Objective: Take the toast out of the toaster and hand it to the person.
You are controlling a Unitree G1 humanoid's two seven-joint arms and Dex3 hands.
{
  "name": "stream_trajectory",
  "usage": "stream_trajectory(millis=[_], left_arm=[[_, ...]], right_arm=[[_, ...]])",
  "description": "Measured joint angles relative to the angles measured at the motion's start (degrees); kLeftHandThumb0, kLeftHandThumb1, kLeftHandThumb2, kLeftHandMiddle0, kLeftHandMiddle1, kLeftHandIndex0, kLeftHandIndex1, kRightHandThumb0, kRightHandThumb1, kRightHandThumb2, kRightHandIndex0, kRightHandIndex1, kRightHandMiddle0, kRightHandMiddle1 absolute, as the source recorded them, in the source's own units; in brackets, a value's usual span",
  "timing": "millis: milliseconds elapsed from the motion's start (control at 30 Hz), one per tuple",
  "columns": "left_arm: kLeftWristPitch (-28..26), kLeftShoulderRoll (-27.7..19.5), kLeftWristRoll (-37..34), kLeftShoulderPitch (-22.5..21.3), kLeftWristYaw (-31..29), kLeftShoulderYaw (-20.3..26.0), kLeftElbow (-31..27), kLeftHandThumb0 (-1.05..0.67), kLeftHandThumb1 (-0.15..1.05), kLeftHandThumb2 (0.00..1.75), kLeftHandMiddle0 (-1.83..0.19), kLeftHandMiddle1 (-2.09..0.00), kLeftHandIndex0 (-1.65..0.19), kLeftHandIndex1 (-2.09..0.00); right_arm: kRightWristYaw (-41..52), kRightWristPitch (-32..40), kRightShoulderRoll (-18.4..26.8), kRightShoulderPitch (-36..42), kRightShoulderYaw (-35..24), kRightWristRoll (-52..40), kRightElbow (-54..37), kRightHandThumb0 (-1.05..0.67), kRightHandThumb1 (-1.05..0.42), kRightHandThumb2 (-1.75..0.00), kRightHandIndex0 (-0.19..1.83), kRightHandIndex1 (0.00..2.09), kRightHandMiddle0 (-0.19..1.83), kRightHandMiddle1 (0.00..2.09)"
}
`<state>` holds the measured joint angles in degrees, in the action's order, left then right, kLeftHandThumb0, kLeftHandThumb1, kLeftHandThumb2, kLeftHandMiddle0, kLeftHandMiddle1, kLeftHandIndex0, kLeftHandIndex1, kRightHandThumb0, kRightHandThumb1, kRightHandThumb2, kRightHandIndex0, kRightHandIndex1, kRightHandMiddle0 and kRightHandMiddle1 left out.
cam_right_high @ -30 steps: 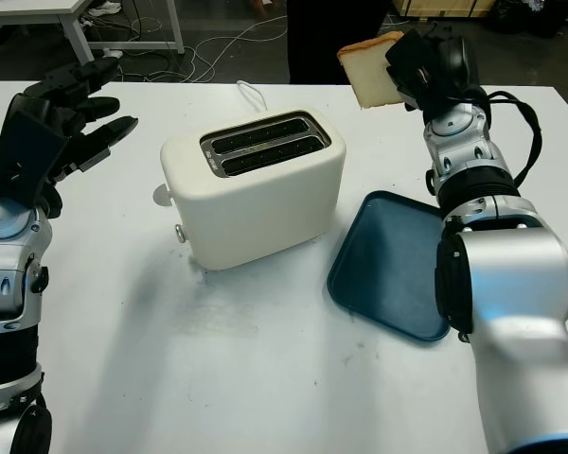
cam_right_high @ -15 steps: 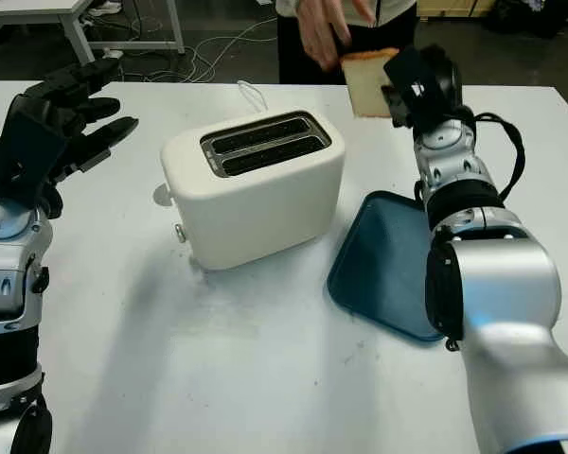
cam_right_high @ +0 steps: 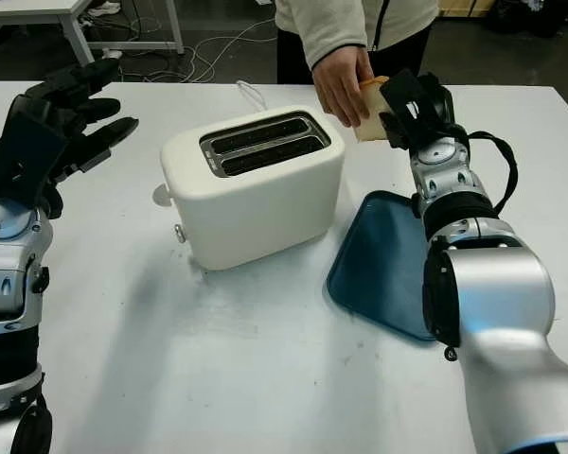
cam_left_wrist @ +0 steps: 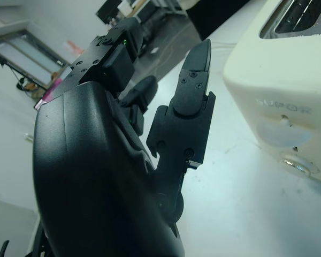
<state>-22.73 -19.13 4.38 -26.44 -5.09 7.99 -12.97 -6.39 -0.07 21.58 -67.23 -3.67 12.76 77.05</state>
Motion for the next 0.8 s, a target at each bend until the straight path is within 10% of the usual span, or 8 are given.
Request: stream_trajectory(millis=[700,733,800], left_arm=[[0.0,0.0,0.0,0.0,0.0,0.0,-0.1,-0.26,0.92,0.10,-0.25,-0.69,-0.53,0.00],[0.0,0.0,0.0,0.0,0.0,0.0,-0.1,-0.26,0.92,0.10,-0.25,-0.69,-0.53,0.00],[0.0,0.0,0.0,0.0,0.0,0.0,-0.1,-0.27,0.92,0.10,-0.25,-0.69,-0.53,0.00]], right_arm=[[-1.2,-2.3,-0.4,0.2,1.8,0.6,0.0,-0.24,-0.92,-0.22,0.57,1.75,0.35,1.72],[-2.0,-3.2,-0.4,0.2,2.1,1.0,0.0,-0.30,-0.92,-0.16,0.55,1.75,0.40,1.63],[-3.8,-4.2,-0.4,0.4,3.1,2.0,0.0,-0.51,-0.92,-0.08,0.70,0.98,0.66,0.70]])
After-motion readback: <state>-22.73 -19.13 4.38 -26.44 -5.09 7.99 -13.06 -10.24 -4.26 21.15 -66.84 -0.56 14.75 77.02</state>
